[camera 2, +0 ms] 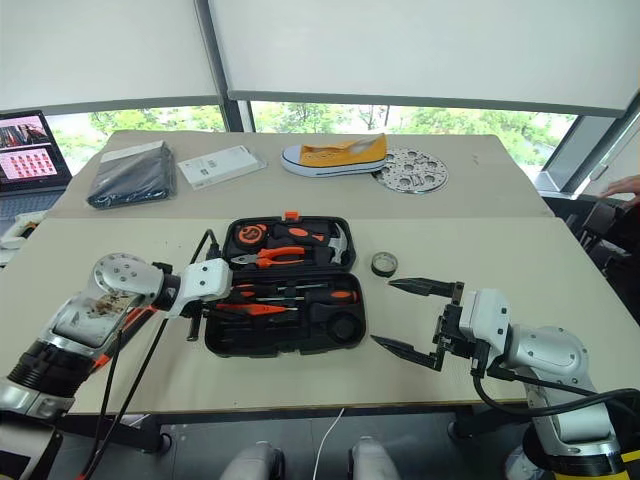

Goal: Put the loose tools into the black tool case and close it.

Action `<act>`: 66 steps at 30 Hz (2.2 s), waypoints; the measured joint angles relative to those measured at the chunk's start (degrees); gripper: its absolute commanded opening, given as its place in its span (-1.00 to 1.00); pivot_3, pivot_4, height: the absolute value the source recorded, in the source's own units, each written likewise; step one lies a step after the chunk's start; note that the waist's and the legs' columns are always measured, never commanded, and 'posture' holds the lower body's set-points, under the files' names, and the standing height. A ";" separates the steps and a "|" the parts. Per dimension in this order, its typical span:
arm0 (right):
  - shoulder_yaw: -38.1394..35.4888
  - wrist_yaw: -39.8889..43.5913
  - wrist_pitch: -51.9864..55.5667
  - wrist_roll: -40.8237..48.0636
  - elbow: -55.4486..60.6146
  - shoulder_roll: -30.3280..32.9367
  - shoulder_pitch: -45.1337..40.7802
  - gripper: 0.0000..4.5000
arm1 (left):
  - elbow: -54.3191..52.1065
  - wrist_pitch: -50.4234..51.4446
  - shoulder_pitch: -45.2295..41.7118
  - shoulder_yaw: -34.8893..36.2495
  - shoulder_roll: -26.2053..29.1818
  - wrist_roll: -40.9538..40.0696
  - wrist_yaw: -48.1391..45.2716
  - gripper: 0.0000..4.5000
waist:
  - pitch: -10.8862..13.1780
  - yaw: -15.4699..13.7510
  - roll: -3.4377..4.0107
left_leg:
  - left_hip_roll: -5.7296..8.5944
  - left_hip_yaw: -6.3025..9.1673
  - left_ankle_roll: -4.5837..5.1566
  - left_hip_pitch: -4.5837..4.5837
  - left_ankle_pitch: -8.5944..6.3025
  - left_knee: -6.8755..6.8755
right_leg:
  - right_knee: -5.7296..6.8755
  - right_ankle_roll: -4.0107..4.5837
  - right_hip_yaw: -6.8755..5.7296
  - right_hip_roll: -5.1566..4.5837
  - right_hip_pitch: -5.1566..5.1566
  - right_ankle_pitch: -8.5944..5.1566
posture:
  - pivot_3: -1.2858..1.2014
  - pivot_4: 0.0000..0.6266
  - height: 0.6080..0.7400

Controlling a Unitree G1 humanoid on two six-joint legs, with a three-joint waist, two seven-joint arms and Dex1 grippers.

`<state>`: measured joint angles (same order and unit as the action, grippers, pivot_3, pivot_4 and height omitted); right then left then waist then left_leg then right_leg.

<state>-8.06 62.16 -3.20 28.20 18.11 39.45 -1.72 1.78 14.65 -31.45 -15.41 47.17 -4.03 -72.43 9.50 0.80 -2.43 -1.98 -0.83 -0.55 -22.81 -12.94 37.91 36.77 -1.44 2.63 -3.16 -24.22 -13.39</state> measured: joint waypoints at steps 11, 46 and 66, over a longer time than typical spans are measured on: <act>0.80 -0.66 0.15 0.00 0.51 0.00 0.01 1.00 | -2.28 3.41 -1.46 -2.93 -0.15 4.37 1.30 -0.79 | -0.01 0.02 0.01 | 0.00 0.00 0.01 0.06 0.00 0.06 | 0.02 -0.02 0.01 0.01 0.06 0.01 | 0.03 -0.52 1.00; 1.38 -0.27 1.42 -0.02 0.48 0.64 0.69 1.00 | 13.98 -17.14 5.52 7.64 -11.52 -6.28 0.64 -0.99 | -0.03 -0.11 0.05 | 0.03 0.03 0.01 0.00 0.01 0.33 | 0.11 -0.10 0.00 -0.04 0.10 0.10 | 0.03 -0.52 1.00; 3.01 0.79 2.08 0.44 -1.95 -2.86 -1.55 1.00 | 1.12 -7.11 39.66 49.29 -3.94 -27.62 6.68 0.98 | -0.01 0.49 0.11 | -0.17 -0.02 0.00 0.04 -0.01 0.33 | 0.12 -0.03 -0.03 -0.09 0.01 0.07 | 0.03 -0.52 1.00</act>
<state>-5.05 62.96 -1.13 28.64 16.16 36.59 -3.26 2.89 7.54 8.21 33.88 43.23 -31.66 -65.75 9.49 1.29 -2.32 -2.14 -0.85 -0.55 -22.76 -12.95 38.24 36.89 -1.47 2.60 -3.25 -24.21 -13.32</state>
